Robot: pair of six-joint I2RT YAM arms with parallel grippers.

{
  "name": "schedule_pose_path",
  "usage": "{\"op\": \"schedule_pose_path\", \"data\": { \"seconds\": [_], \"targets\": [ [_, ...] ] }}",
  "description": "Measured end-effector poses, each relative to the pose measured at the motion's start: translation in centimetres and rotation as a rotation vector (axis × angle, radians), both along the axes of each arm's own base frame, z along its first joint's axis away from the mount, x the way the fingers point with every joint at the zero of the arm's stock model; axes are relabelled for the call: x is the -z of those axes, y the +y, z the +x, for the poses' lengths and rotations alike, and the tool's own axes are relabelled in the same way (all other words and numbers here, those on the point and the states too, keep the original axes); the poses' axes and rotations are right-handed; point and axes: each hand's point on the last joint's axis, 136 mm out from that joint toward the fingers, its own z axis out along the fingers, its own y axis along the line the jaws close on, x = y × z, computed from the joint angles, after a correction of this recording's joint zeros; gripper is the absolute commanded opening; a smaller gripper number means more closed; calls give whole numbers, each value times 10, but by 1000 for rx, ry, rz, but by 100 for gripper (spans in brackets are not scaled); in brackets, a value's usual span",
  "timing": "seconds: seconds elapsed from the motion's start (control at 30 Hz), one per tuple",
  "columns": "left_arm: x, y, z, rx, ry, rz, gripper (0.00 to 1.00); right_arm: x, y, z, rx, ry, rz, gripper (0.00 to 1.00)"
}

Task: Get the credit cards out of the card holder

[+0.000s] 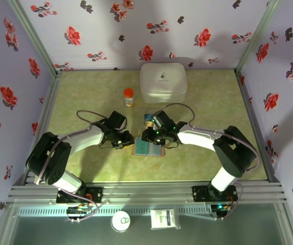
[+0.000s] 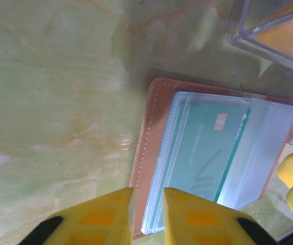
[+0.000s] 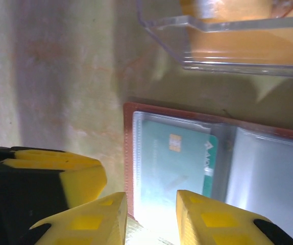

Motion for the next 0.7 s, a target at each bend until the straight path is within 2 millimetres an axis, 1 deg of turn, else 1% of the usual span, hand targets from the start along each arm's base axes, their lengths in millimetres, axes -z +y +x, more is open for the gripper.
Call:
{"op": "schedule_pose_path", "data": {
  "seconds": [0.1,0.2,0.37,0.6,0.7],
  "targets": [
    [-1,-2,1,2,-4,-9,8,8,1,-4,-11,19,-17,31],
    [1,-2,0,4,-3,-12,8,17,-1,-10,-15,44,-43,31],
    [4,-2,-4,10,13,-19,8,23,-7,-14,-22,61,-76,31],
    [9,-3,-9,20,35,-21,6,40,-25,-21,-43,79,-186,31],
    [12,-4,-11,26,41,-20,6,40,-30,-21,-54,74,-222,31]
  ]
}}
